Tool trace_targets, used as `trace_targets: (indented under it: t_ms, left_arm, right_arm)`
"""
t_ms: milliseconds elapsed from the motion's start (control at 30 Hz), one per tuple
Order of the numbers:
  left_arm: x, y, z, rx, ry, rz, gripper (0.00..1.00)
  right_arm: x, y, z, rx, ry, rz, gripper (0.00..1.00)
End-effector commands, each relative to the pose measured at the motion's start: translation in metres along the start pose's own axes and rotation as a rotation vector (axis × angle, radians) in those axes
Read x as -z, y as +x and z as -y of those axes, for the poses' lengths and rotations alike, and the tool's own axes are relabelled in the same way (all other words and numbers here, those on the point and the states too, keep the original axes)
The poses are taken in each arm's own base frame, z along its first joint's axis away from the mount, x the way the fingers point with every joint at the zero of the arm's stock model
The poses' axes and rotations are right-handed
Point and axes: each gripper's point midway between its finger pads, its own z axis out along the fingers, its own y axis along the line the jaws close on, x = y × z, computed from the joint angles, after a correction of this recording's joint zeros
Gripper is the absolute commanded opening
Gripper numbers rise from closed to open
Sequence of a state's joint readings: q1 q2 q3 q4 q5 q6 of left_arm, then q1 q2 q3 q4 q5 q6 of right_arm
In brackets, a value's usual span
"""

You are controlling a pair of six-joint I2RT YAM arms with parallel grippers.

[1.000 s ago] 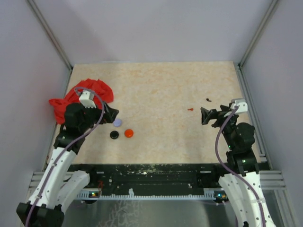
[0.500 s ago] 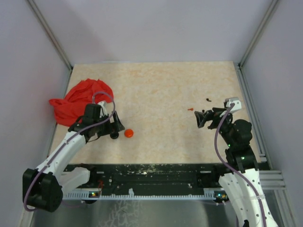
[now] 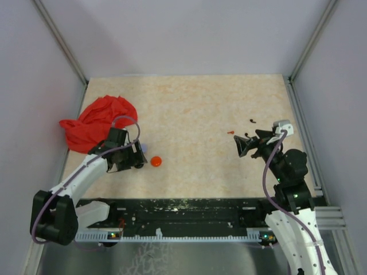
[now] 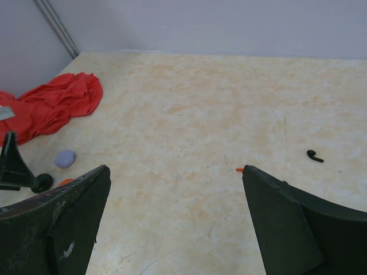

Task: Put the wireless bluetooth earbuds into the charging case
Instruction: Pick up the charging case at the center of the board.

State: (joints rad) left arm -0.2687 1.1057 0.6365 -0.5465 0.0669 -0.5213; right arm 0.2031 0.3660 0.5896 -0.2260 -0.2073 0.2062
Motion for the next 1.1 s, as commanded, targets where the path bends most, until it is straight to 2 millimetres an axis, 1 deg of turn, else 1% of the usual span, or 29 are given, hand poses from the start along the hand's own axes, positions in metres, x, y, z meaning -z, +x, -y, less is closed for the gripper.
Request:
trace_targets:
  t_ms: [0, 67, 167, 333, 467, 533, 633, 767, 833, 867, 933, 1067]
  left_arm:
    - [-0.009, 0.012, -0.006, -0.011, -0.055, -0.081, 0.85]
    - [-0.013, 0.014, -0.008, -0.038, -0.082, -0.094, 0.85]
    - [-0.015, 0.008, -0.015, -0.074, -0.143, -0.089, 0.84]
    - [-0.019, -0.002, -0.013, -0.127, -0.169, -0.083, 0.82]
    - [-0.031, -0.001, -0.010, -0.171, -0.191, -0.122, 0.79]
    - [-0.035, 0.001, -0.013, -0.185, -0.224, -0.140, 0.79]
    - [-0.037, 0.002, -0.019, -0.198, -0.259, -0.149, 0.79]
    - [-0.039, 0.003, -0.020, -0.204, -0.258, -0.152, 0.77]
    - [-0.042, 0.004, -0.020, -0.212, -0.258, -0.165, 0.74]
    - [-0.043, 0.006, -0.020, -0.216, -0.259, -0.174, 0.70]
    - [-0.046, 0.007, -0.020, -0.227, -0.261, -0.188, 0.66]
    - [-0.049, 0.010, -0.018, -0.241, -0.255, -0.204, 0.62]
  right_arm:
    - [0.003, -0.019, -0.009, 0.008, -0.032, 0.074, 0.98]
    - [0.004, -0.020, -0.011, 0.007, -0.040, 0.079, 0.98]
    - [0.006, -0.022, -0.013, 0.009, -0.045, 0.089, 0.98]
    - [0.008, -0.023, -0.013, 0.010, -0.046, 0.095, 0.98]
    - [0.008, -0.023, -0.014, 0.010, -0.049, 0.095, 0.98]
    - [0.008, -0.023, -0.013, 0.010, -0.047, 0.094, 0.98]
    - [0.008, -0.022, -0.013, 0.009, -0.046, 0.092, 0.98]
    - [0.007, -0.022, -0.014, 0.009, -0.053, 0.095, 0.98]
    - [0.006, -0.022, -0.014, 0.008, -0.054, 0.094, 0.98]
    - [0.006, -0.022, -0.014, 0.008, -0.053, 0.094, 0.98]
    - [0.006, -0.022, -0.015, 0.009, -0.057, 0.095, 0.98]
    - [0.006, -0.022, -0.015, 0.008, -0.060, 0.095, 0.98]
